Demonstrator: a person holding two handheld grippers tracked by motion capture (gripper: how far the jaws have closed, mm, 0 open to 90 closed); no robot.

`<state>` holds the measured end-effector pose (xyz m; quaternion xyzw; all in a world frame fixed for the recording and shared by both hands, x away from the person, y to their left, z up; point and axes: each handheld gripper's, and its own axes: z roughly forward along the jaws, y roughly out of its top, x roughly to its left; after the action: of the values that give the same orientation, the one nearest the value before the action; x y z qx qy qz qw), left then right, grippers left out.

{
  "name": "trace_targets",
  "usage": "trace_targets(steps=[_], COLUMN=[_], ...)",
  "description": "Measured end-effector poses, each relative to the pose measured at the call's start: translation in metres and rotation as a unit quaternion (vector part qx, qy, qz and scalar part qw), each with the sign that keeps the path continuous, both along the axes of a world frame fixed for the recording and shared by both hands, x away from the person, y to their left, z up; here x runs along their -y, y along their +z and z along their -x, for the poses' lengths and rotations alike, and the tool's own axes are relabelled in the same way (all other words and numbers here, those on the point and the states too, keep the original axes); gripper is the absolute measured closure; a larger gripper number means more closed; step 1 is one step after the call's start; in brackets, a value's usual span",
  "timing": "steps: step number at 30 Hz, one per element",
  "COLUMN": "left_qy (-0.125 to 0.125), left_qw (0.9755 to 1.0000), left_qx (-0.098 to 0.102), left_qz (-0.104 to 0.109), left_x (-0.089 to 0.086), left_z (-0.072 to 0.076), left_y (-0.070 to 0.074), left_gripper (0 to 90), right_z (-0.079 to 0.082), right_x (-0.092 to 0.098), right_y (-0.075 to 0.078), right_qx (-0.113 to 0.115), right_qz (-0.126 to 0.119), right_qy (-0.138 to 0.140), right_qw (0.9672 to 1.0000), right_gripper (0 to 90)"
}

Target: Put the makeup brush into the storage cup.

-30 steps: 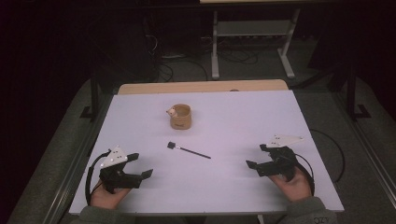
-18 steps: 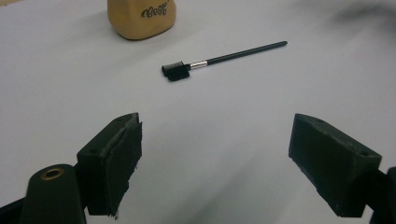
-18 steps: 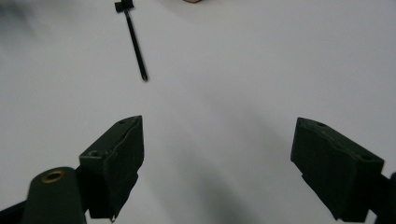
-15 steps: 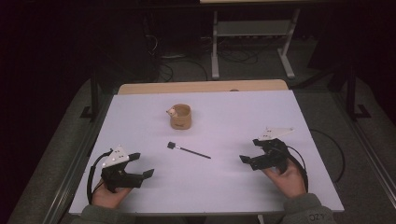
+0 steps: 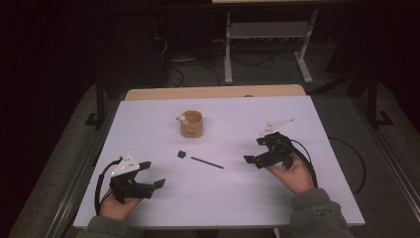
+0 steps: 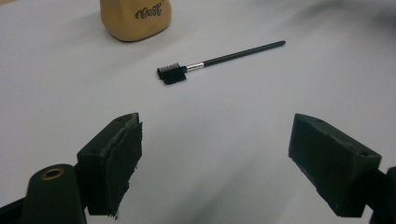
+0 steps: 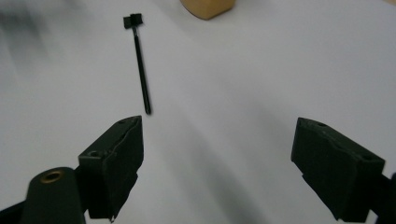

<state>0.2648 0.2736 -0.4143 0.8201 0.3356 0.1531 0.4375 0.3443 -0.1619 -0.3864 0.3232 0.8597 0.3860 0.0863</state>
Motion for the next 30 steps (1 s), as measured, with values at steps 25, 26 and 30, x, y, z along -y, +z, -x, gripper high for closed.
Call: trace_targets(steps=[25,26,30], left_qy=[-0.002,-0.002,-0.005], left_qw=[1.0000,1.0000,1.0000], left_qx=[-0.001,-0.001,0.000], left_qz=[0.006,0.006,0.004], left_x=[0.003,0.003,0.003], left_z=[-0.003,-0.004,-0.004], left_y=[0.001,0.001,0.001], left_gripper=[17.7,17.7,17.7], right_z=[-0.033,-0.034,-0.036], right_x=[-0.085,-0.089,-0.104], right_y=[0.010,0.010,0.005], right_qx=[-0.024,-0.025,-0.025], right_qz=[0.034,0.038,0.046], right_qy=[0.093,0.096,0.117], right_qw=[0.9948,0.9943,0.9918], right_gripper=[23.4,24.5,28.7])
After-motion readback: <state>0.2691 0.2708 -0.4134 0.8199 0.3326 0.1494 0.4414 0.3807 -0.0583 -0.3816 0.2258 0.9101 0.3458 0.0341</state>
